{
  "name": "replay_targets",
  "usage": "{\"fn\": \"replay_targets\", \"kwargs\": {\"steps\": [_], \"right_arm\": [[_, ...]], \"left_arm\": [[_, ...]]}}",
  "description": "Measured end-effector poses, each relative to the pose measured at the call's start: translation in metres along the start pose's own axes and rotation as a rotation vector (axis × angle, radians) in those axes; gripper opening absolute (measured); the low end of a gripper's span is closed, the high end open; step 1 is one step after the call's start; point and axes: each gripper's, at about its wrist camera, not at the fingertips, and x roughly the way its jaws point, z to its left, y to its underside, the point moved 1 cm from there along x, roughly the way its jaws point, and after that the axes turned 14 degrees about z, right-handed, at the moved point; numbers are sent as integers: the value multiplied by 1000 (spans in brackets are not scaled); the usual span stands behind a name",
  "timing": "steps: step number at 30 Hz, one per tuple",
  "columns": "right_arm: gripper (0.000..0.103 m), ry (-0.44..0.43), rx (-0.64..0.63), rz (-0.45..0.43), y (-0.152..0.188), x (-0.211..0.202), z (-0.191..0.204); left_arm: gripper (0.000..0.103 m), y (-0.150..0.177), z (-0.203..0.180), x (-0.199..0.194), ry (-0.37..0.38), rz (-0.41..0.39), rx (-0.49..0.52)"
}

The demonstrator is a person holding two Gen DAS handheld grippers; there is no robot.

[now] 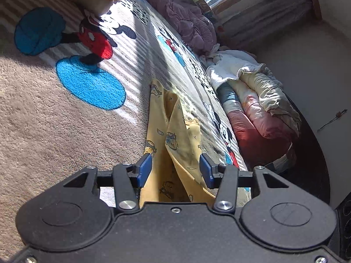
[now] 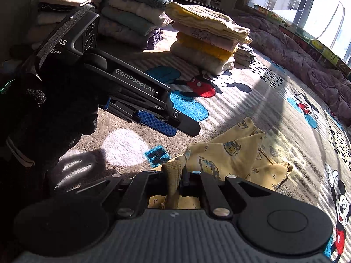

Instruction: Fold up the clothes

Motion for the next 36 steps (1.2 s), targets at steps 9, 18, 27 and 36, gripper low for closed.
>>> {"fn": "replay_targets", "kwargs": {"steps": [9,18,27,36], "right_arm": [[10,24,-57,17,14,9,36],[10,111,-60,49,35,13,48],[30,71,27,-45,63,0,69],[38,45,223,-144,89,-5,71]], "left_arm": [[48,-8,18,8,-17,1,-70],[48,-10,8,27,-73,15,8],[47,-41,8,44,-127,13,101],[42,-101,4,82,-133,45,234]]}}
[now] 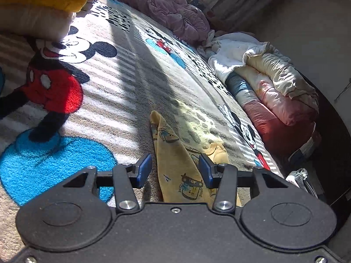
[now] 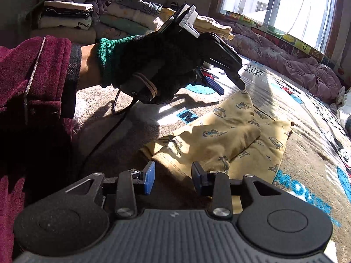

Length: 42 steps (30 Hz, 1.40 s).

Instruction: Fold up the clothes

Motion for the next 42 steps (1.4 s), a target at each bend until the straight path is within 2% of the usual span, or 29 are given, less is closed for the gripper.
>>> {"fn": "replay_targets", "kwargs": {"steps": [2,6,8,11,14,19,25,32,37,40,42], "right_arm": [[39,-11,36,-22,4,1,-1],[41,-29,88,-72,11,1,-1],[41,-33,106,-94,13,1,-3],[43,-31,121,-120,13,0,-7],[45,-28,145,-146,13,1,-13],[45,-23,172,-175,12,5,-22],[45,-5,120,-174,11,11,-17],[47,-29,67,-130,9,15,-3],[47,-21,136,-168,9,5,-10],[50,16,114,-199,9,5,-11],[56,19,114,-145,6,19,-12]], "left_arm": [[38,-13,2,8,-17,11,38],[18,-30,1,18,-33,68,112],[17,-33,0,22,-38,92,137],[5,-37,-2,24,-33,95,163],[2,-45,-3,29,-18,94,155],[0,-55,11,41,36,97,48],[0,-53,20,46,71,82,-24],[0,-53,24,46,61,58,-54],[1,-53,19,41,38,44,-36],[1,-49,10,31,-6,13,-6],[1,-43,1,22,-54,-4,22]]}}
